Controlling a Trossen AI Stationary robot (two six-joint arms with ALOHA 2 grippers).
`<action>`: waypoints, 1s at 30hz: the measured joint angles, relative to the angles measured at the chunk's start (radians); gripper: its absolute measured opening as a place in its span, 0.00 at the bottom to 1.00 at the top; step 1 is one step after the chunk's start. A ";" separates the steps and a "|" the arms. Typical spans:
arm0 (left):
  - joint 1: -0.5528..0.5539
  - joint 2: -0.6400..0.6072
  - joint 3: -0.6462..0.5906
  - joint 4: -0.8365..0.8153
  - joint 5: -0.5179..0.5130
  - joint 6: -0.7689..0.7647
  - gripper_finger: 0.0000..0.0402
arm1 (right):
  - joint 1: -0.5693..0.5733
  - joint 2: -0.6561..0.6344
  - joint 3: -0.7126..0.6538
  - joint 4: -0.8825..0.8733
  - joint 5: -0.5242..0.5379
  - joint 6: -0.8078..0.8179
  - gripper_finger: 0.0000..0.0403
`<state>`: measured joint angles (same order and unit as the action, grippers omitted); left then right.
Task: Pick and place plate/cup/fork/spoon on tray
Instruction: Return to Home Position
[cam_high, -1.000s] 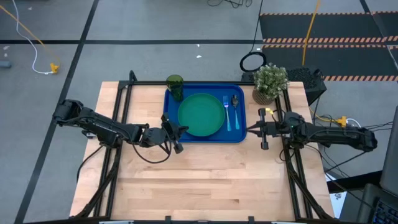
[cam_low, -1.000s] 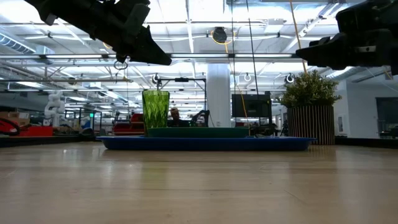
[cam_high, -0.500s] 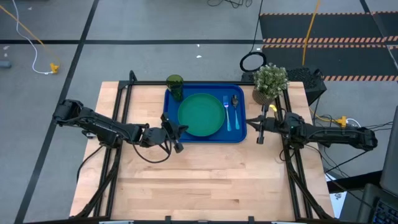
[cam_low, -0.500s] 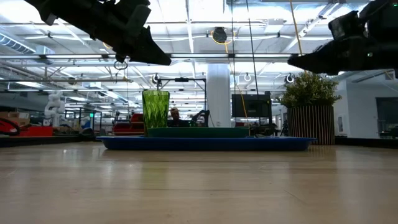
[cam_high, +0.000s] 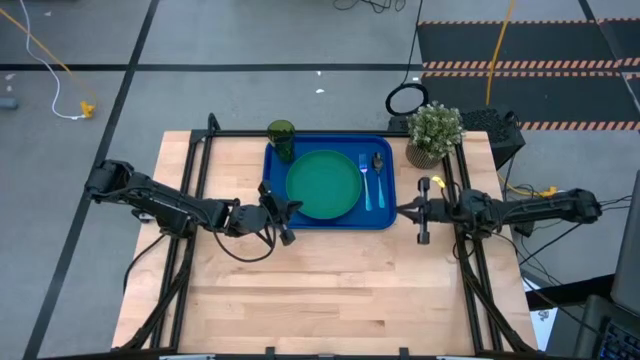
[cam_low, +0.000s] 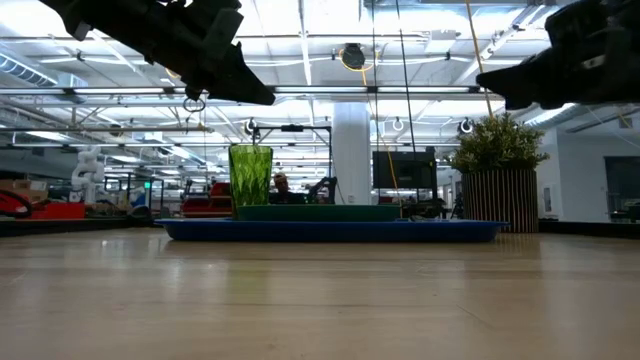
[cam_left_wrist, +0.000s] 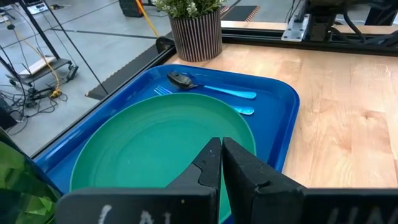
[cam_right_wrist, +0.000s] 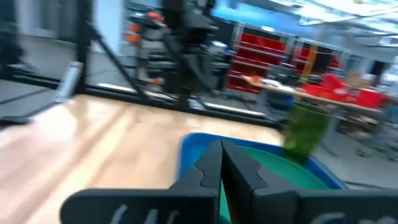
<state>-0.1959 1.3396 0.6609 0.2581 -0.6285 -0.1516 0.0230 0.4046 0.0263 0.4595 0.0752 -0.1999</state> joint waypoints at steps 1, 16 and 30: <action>0.000 0.000 0.000 0.000 0.000 0.001 0.05 | 0.007 0.000 0.000 0.000 -0.024 0.002 0.00; -0.003 0.000 0.000 0.001 0.000 -0.001 0.05 | -0.008 -0.074 -0.001 -0.107 -0.136 0.141 0.00; -0.009 0.000 0.000 -0.018 -0.001 0.007 0.05 | -0.008 -0.209 -0.001 -0.221 -0.182 0.187 0.00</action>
<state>-0.2050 1.3396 0.6609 0.2398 -0.6296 -0.1442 0.0148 0.1960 0.0250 0.2385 -0.1068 -0.0133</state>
